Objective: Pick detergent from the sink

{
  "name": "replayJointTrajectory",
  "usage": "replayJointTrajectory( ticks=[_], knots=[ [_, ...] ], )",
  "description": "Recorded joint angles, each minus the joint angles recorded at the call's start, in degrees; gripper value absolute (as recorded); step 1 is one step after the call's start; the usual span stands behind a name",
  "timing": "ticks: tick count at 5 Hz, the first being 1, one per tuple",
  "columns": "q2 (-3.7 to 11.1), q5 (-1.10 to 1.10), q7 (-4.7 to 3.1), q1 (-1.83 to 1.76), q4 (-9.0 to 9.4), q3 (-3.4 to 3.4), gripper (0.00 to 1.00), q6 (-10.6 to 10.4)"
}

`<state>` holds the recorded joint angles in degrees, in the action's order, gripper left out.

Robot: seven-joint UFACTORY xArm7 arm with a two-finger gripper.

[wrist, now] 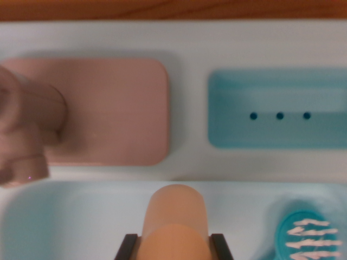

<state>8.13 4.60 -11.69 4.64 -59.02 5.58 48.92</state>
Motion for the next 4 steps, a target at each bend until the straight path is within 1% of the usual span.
replayJointTrajectory(
  ticks=[1,2,3,4],
  knots=[
    [0.0,0.0,0.0,0.0,0.0,0.0,1.0,0.0],
    [-0.72,-0.17,0.19,-0.01,-1.64,0.02,1.0,2.35],
    [-0.72,-0.17,0.19,-0.01,-1.64,0.02,1.0,2.35],
    [-1.5,-0.36,0.4,-0.02,-3.39,0.05,1.0,4.86]
  ],
)
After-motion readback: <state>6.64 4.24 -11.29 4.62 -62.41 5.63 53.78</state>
